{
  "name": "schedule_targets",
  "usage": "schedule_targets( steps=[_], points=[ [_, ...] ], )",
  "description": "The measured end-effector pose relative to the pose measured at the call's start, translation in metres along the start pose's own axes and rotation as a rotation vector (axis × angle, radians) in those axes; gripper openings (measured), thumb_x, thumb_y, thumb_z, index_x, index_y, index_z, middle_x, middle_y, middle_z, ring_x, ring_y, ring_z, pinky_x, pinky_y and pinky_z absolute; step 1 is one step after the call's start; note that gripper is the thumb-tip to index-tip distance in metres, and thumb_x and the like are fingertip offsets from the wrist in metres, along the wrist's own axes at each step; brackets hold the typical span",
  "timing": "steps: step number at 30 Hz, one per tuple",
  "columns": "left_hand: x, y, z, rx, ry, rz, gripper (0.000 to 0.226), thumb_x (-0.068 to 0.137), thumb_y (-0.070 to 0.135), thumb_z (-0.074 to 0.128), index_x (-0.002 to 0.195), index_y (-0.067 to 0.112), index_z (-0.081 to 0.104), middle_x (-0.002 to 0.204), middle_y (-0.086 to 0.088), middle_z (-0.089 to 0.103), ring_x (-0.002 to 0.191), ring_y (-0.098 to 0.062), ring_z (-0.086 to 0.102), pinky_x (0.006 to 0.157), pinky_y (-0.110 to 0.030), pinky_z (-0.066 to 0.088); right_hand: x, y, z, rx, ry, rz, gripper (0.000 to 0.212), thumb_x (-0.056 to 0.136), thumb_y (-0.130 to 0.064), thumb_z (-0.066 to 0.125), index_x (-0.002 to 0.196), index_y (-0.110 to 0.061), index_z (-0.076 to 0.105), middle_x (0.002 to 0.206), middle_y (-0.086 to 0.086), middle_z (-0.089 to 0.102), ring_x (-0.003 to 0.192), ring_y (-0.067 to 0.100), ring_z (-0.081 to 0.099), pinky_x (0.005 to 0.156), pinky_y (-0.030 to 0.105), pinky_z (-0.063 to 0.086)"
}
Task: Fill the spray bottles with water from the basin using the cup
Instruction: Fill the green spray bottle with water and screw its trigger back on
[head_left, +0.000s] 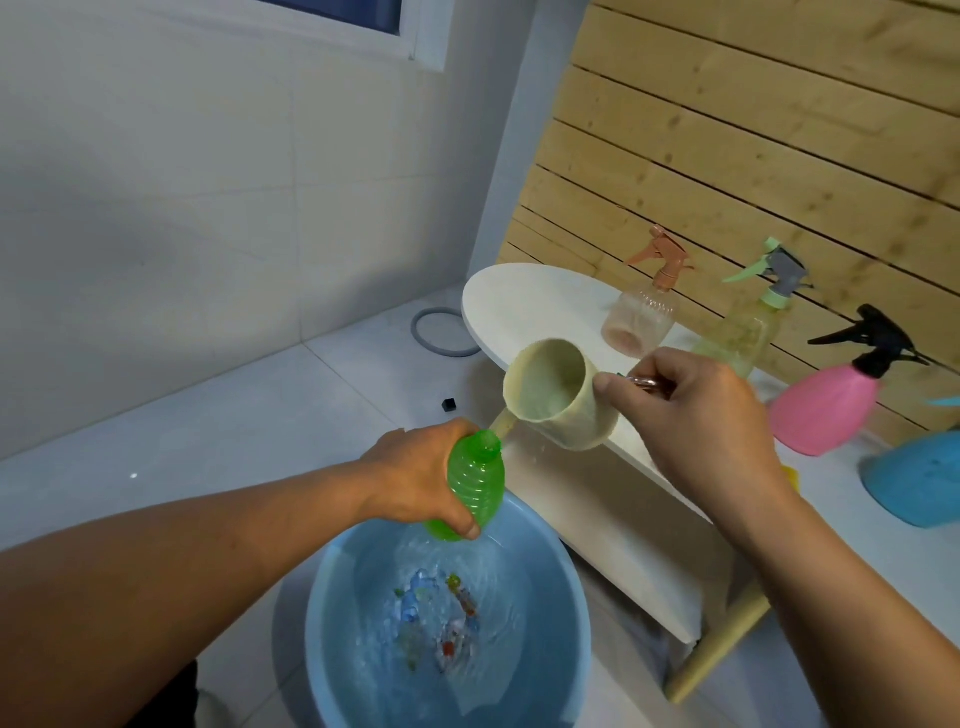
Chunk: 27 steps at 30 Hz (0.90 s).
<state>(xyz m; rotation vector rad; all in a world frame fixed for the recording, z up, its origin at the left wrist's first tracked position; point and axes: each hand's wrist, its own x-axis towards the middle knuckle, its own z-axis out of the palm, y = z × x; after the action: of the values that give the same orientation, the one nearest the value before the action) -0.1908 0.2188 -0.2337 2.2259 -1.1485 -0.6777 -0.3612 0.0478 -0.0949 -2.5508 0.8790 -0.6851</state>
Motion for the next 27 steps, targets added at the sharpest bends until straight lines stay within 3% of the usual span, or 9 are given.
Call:
schedule_targets(
  steps=[5, 11, 15, 18, 22, 27],
  points=[
    [0.001, 0.0, -0.005, -0.064, 0.017, -0.008, 0.09, 0.044, 0.059, 0.09, 0.123, 0.052, 0.046, 0.11, 0.021, 0.065, 0.104, -0.011, 0.065, 0.093, -0.04, 0.056, 0.002, 0.012, 0.003, -0.001, -0.082, 0.068, 0.036, 0.086, -0.054, 0.069, 0.069, -0.023, 0.061, 0.059, -0.007, 0.058, 0.065, 0.018, 0.057, 0.057, 0.033, 0.039],
    [0.001, -0.001, -0.011, -0.127, 0.051, -0.007, 0.092, 0.038, 0.06, 0.089, 0.119, 0.047, 0.049, 0.108, 0.018, 0.068, 0.101, -0.012, 0.068, 0.091, -0.044, 0.058, -0.009, 0.017, 0.014, -0.422, 0.05, -0.31, 0.024, 0.089, -0.043, 0.067, 0.078, -0.023, 0.058, 0.078, -0.004, 0.054, 0.077, 0.025, 0.053, 0.056, 0.033, 0.034],
    [0.0, 0.0, -0.01, -0.125, 0.051, -0.002, 0.094, 0.037, 0.062, 0.088, 0.121, 0.048, 0.048, 0.108, 0.018, 0.067, 0.101, -0.011, 0.067, 0.092, -0.043, 0.058, -0.016, 0.017, 0.021, -0.655, 0.143, -0.536, 0.027, 0.082, -0.025, 0.077, 0.068, -0.018, 0.055, 0.069, 0.001, 0.05, 0.064, 0.027, 0.051, 0.047, 0.027, 0.027],
    [-0.001, 0.002, -0.009, -0.122, 0.045, 0.006, 0.094, 0.038, 0.063, 0.088, 0.122, 0.051, 0.047, 0.11, 0.019, 0.066, 0.103, -0.011, 0.066, 0.093, -0.042, 0.057, -0.017, 0.015, 0.021, -0.706, 0.183, -0.652, 0.028, 0.079, -0.014, 0.076, 0.066, -0.016, 0.052, 0.067, 0.005, 0.049, 0.059, 0.03, 0.046, 0.05, 0.033, 0.03],
    [0.0, 0.003, -0.009, -0.144, 0.052, 0.007, 0.091, 0.039, 0.06, 0.089, 0.119, 0.052, 0.047, 0.108, 0.019, 0.067, 0.102, -0.011, 0.067, 0.092, -0.043, 0.058, -0.018, 0.011, 0.02, -0.723, 0.217, -0.678, 0.024, 0.082, -0.013, 0.073, 0.069, -0.016, 0.053, 0.07, 0.006, 0.05, 0.06, 0.031, 0.044, 0.055, 0.036, 0.031],
    [-0.001, 0.004, -0.01, -0.205, 0.066, 0.024, 0.085, 0.049, 0.044, 0.095, 0.12, 0.045, 0.05, 0.109, 0.014, 0.067, 0.1, -0.009, 0.068, 0.091, -0.041, 0.059, -0.008, 0.013, 0.017, -0.585, 0.247, -0.582, 0.02, 0.091, -0.026, 0.068, 0.074, -0.017, 0.059, 0.073, 0.004, 0.054, 0.062, 0.032, 0.049, 0.053, 0.038, 0.038]
  ],
)
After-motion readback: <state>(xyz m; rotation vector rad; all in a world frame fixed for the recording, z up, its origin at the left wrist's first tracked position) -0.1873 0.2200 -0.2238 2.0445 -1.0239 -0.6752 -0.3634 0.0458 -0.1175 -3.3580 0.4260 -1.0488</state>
